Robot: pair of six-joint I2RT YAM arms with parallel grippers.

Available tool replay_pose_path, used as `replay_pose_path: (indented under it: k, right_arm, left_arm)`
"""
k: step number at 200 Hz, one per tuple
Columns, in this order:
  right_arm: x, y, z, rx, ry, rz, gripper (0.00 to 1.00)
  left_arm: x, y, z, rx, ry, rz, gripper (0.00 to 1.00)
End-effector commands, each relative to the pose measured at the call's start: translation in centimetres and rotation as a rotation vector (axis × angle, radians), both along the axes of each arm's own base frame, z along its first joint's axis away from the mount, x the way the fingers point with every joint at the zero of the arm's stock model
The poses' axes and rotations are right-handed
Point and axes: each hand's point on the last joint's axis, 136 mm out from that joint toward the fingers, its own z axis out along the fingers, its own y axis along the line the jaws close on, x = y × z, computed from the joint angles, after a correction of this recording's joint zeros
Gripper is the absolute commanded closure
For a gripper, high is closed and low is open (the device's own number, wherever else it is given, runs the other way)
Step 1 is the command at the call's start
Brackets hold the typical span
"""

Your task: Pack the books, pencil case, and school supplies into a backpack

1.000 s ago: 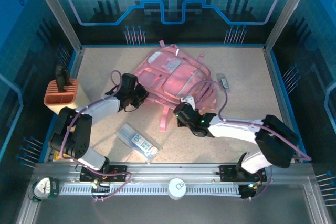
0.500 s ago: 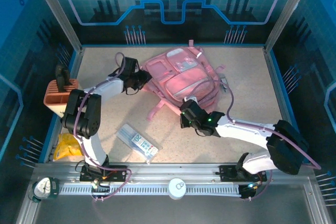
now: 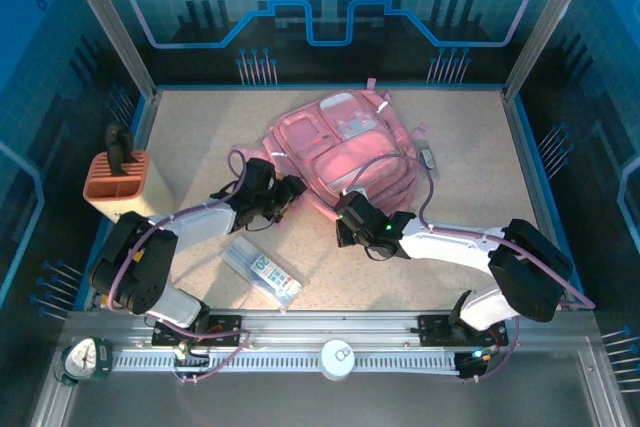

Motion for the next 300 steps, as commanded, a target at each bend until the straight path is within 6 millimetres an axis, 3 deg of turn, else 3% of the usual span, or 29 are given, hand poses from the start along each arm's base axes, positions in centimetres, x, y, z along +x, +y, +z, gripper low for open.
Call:
replay_pose_path:
  k: [1, 42, 60, 85, 114, 167, 186, 212, 234, 255, 277, 300]
  right_arm:
    - [-0.1, 1.7, 1.0, 0.045, -0.013, 0.030, 1.00]
    - [-0.2, 1.8, 1.0, 0.040, -0.014, 0.028, 1.00]
    - [-0.1, 1.8, 1.0, 0.038, -0.011, 0.025, 1.00]
    - [-0.4, 1.3, 0.9, 0.005, -0.001, 0.014, 1.00]
    - [-0.9, -1.8, 0.8, -0.101, -0.012, -0.038, 1.00]
    - [-2.6, -9.0, -0.2, -0.162, 0.034, -0.157, 1.00]
    - [-2.4, -9.9, -0.3, -0.117, 0.042, -0.154, 1.00]
    - [-2.0, -6.9, 0.8, -0.071, 0.006, -0.026, 1.00]
    - [-2.3, -2.1, 1.5, -0.020, 0.007, 0.093, 1.00]
    - [-2.5, 3.2, 2.3, 0.089, 0.016, 0.184, 1.00]
    - [-1.6, 6.0, 2.7, 0.146, 0.025, 0.188, 1.00]
    - [-1.4, 5.6, 1.6, 0.077, 0.012, 0.170, 1.00]
  left_arm:
    - [1.1, -1.8, 1.3, -0.080, -0.034, 0.056, 0.33]
    - [1.8, -5.1, 0.8, -0.143, -0.034, 0.046, 0.39]
    - [2.0, -6.2, 0.6, -0.147, -0.030, 0.037, 0.49]
    - [2.6, -6.1, 0.7, -0.126, -0.055, 0.036, 0.71]
    - [4.2, -2.1, 1.1, 0.011, -0.067, 0.021, 1.00]
    - [6.7, 7.0, 2.2, 0.178, -0.088, 0.061, 1.00]
    - [8.3, 9.0, 2.6, 0.239, -0.096, 0.038, 1.00]
    - [10.9, 9.3, 3.4, 0.218, -0.129, -0.007, 1.00]
    - [12.9, 10.3, 4.3, 0.272, -0.157, -0.019, 1.00]
    - [13.9, 11.1, 4.6, 0.250, -0.147, -0.026, 0.81]
    - [12.9, 10.7, 5.3, 0.203, -0.149, -0.039, 0.60]
    - [9.4, 10.1, 4.2, 0.144, -0.089, -0.024, 0.52]
